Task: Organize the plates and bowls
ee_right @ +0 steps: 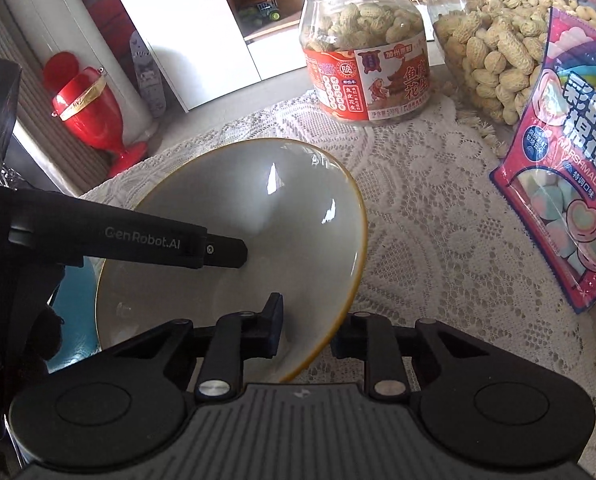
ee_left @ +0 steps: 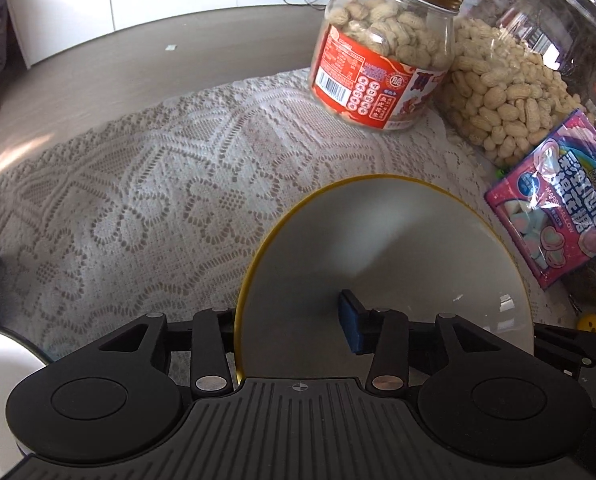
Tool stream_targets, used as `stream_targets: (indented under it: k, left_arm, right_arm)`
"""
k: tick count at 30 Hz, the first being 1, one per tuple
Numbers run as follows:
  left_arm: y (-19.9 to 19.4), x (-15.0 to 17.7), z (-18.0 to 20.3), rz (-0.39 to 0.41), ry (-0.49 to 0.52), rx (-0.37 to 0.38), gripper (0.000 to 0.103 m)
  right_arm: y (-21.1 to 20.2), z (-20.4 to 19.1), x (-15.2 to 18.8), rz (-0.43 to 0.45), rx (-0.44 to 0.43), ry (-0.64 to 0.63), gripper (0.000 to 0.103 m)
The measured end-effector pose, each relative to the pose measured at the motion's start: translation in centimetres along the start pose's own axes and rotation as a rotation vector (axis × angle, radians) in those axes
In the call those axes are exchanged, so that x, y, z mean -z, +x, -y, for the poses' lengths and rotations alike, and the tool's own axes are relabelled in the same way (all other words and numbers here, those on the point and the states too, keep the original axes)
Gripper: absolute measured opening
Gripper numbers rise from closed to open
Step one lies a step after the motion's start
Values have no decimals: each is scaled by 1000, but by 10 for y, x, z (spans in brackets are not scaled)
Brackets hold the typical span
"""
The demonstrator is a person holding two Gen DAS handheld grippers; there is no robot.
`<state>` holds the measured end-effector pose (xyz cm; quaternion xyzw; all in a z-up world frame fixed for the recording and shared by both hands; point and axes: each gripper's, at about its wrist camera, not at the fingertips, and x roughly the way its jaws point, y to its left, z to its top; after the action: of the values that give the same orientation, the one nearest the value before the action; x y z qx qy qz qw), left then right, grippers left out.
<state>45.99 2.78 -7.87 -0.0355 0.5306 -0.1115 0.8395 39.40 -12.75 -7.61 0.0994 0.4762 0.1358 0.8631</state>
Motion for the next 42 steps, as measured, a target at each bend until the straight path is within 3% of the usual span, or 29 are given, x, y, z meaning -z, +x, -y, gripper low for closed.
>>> stream_targets:
  k: [6, 14, 18, 22, 27, 42]
  left_arm:
    - [-14, 23, 17, -50, -24, 40, 44]
    - [-62, 94, 78, -57, 56, 96, 44]
    - [-74, 136, 94, -49, 81, 96, 43]
    - [-65, 162, 97, -85, 24, 103, 31]
    - [-66, 172, 110, -46, 35, 44, 37]
    - [-62, 174, 119, -36, 91, 34, 51]
  right_arm:
    - [-32, 9, 17, -25, 4, -14, 21]
    - [-112, 34, 77, -1, -1, -66, 22]
    - [-126, 45, 109, 13, -3, -49, 22]
    - [-120, 60, 125, -8, -14, 3, 22]
    - [-124, 61, 129, -3, -7, 5, 23]
    - [-123, 59, 130, 2, -2, -7, 24]
